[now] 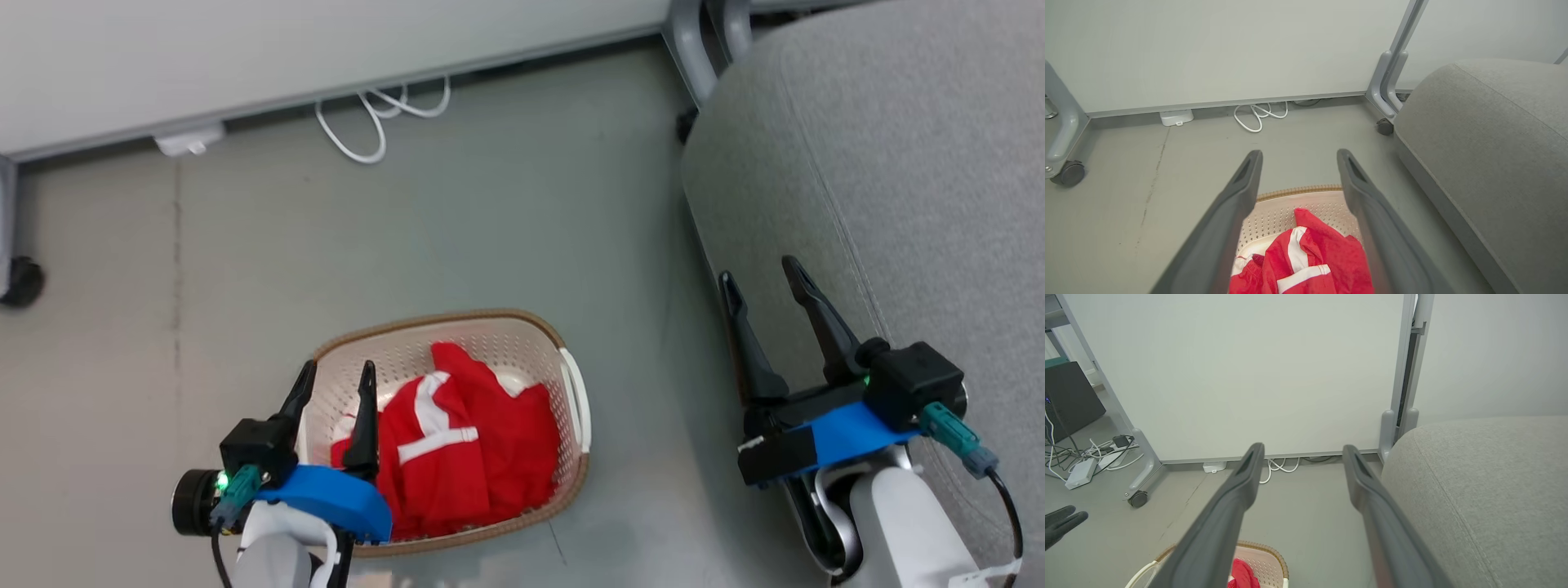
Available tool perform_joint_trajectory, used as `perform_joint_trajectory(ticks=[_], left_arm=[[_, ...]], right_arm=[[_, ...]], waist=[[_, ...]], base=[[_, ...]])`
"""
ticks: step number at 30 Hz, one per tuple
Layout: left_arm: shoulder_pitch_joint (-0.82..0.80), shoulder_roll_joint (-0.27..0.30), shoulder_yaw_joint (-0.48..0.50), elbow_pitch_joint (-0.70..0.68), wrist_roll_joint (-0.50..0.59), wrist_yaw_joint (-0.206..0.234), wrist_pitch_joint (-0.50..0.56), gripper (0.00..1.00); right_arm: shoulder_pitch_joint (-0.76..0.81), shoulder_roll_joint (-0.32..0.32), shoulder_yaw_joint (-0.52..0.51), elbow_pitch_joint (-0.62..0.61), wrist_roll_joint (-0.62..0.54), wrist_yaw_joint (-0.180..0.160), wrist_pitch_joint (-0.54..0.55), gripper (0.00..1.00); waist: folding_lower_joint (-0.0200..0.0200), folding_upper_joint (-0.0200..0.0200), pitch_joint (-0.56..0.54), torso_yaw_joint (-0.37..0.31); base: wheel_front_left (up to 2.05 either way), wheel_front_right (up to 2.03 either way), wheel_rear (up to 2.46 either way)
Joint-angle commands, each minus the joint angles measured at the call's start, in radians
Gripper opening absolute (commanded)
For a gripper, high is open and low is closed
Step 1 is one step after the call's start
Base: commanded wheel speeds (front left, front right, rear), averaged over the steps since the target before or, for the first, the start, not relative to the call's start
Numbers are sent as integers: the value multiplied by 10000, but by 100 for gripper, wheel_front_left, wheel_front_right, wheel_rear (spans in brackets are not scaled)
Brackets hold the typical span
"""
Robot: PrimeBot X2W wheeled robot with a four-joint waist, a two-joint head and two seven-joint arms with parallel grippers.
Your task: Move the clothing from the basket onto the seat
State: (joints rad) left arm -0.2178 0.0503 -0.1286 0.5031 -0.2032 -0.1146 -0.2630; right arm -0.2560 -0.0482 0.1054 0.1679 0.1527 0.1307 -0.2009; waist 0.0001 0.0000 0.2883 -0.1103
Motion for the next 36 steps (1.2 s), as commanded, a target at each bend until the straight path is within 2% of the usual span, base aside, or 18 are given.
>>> perform_joint_trajectory(ticks=[1,13,20,27,36], left_arm=[[-371,15,-45,287,10,-63,-28,100],[-3024,364,-458,3459,11,-157,-12,100],[-4236,736,-1053,5141,268,-178,236,100],[-4970,1215,-2079,6221,453,-153,745,100],[-5719,1673,-2473,7078,336,-44,1074,100]], right_arm=[[-251,-37,68,-69,29,3,-65,100],[-1409,-30,811,-416,305,1,-353,100],[-1825,-30,1289,-561,593,3,-530,100],[-1966,-28,1624,-586,907,1,-627,100],[-2015,-28,1756,-917,1116,3,-659,100]], waist=[[-1,0,822,-580],[-1,0,3229,-1456],[-1,0,4205,-1833],[-1,0,4906,-2130],[-1,0,5543,-2362]], base=[[0,0,0],[0,0,0],[0,0,0],[0,0,0],[0,0,0]])
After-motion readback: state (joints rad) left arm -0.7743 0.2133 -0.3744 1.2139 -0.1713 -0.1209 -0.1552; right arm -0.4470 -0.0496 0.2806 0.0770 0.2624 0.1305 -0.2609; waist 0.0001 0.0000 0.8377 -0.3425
